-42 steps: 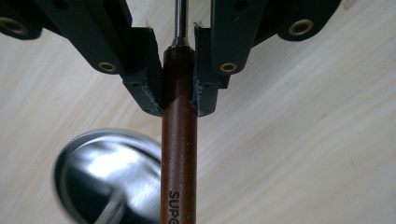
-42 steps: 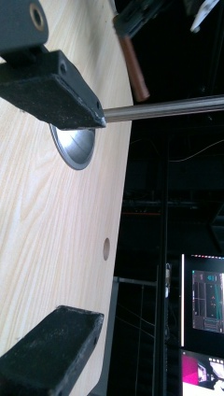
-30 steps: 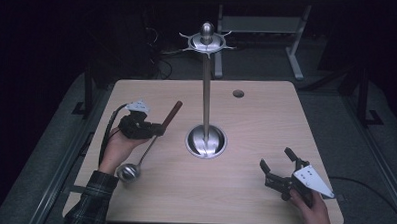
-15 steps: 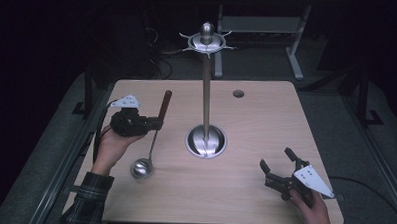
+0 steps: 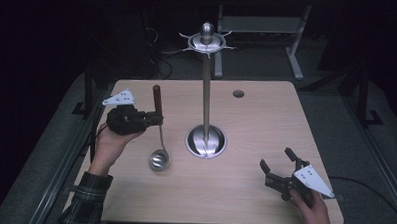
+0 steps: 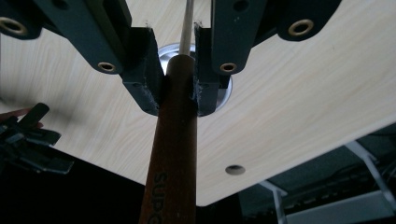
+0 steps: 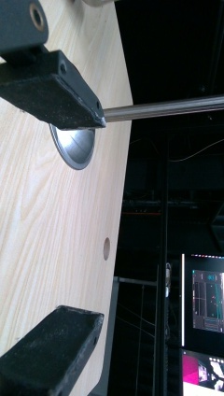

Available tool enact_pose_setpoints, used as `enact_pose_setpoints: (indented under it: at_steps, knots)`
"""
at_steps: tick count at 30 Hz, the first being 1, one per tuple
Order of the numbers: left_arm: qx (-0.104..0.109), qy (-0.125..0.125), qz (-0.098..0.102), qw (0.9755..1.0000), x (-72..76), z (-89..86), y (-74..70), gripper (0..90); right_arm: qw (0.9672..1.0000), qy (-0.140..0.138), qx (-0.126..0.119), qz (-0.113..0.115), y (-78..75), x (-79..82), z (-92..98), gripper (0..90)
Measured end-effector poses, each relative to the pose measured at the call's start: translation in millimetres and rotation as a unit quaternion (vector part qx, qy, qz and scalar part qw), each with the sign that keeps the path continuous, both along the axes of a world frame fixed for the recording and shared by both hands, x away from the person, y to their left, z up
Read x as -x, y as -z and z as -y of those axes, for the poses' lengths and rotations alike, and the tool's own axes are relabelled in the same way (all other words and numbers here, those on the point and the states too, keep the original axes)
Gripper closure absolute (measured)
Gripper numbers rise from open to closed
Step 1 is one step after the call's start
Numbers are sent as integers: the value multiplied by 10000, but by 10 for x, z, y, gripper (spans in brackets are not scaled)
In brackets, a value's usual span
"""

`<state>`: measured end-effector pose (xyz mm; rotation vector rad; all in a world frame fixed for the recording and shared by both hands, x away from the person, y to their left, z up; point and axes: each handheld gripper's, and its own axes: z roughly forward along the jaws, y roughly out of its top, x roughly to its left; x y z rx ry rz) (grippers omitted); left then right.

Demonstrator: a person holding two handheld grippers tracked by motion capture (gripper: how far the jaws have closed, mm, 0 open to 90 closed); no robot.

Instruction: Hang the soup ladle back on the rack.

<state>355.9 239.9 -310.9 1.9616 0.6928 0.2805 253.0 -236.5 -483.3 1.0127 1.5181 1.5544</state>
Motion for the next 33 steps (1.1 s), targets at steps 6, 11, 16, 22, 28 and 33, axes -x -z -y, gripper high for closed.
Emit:
enact_pose_setpoints:
  at_steps: [6,11,16,22,28,33]
  knots:
    - [156,74,168,9997,4,23,-154,737,10000,-2,-4,-2,0,1,-1,60]
    - [255,141,290,9992,-10,68,-303,736,10000,1,7,6,0,1,-1,60]
    - [296,206,441,9984,-11,98,-490,736,10000,1,2,1,0,1,-1,60]
    - [339,277,572,9974,-38,140,-686,736,10000,3,3,2,0,1,-2,60]
    - [363,374,629,9967,-81,202,-820,736,10000,4,5,6,0,1,-1,60]
    - [333,478,683,9960,-113,272,-905,736,10000,2,-2,0,0,1,-2,60]
